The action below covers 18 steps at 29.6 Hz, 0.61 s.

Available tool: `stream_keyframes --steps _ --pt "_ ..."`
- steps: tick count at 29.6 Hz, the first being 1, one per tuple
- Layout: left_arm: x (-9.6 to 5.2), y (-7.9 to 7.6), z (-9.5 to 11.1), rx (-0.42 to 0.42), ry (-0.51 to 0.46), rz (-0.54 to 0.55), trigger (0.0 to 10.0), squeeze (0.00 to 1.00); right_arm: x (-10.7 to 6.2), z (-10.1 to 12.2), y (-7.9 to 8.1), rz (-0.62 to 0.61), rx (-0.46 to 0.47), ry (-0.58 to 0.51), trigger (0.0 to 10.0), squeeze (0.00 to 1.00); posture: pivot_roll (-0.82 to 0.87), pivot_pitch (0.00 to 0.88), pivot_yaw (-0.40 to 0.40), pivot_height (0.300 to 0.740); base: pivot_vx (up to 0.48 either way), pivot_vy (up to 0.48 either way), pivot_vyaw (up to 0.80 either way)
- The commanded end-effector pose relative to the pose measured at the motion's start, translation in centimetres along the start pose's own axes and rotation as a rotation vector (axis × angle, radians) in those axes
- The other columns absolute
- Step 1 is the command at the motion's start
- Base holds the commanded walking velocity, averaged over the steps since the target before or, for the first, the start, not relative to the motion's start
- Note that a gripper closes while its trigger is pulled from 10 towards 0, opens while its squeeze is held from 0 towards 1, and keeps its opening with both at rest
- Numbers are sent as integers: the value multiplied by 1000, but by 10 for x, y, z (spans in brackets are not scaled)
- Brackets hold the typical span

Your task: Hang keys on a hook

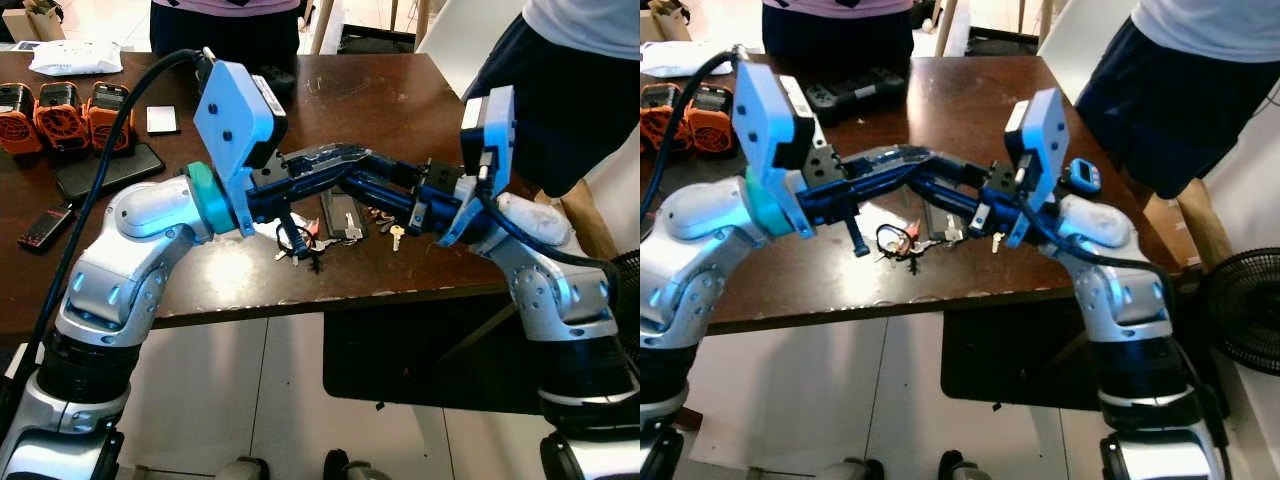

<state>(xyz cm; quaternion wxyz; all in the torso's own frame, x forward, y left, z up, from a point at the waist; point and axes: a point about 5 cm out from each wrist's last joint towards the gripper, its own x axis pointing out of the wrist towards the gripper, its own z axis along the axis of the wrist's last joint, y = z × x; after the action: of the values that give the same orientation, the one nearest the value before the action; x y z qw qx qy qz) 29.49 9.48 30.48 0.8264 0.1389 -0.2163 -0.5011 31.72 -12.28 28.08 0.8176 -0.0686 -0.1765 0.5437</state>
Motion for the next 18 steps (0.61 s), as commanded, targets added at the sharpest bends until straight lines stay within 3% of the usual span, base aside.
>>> stream_keyframes --steps 1,2,3,4,11,12,18 --pt "1 -2 3 6 -5 -17 10000 0 -2 5 -2 17 -2 -7 10000 192 87 76 13 740 0 0 0" --pt "1 -3 3 6 -5 -20 10000 0 -3 6 -1 40 0 -6 10000 792 89 77 11 740 0 0 0" --pt "1 -3 3 6 -5 -20 10000 0 -3 6 -1 40 0 -6 10000 792 89 77 11 740 0 0 0" --pt "1 -4 3 4 -6 -22 10000 0 -3 6 0 56 5 0 10000 1000 89 77 11 740 0 0 0" --pt "2 -5 3 2 -8 -26 10000 0 -4 5 -1 59 -25 34 10000 1000 88 78 10 740 0 0 0" --pt "2 -5 3 1 -9 -26 10000 0 -4 3 -2 61 -49 67 10000 0 89 83 9 740 0 0 0" --pt "1 -5 4 2 -10 -25 10000 0 -5 3 -3 65 -58 80 10000 0 90 86 9 740 0 0 0"
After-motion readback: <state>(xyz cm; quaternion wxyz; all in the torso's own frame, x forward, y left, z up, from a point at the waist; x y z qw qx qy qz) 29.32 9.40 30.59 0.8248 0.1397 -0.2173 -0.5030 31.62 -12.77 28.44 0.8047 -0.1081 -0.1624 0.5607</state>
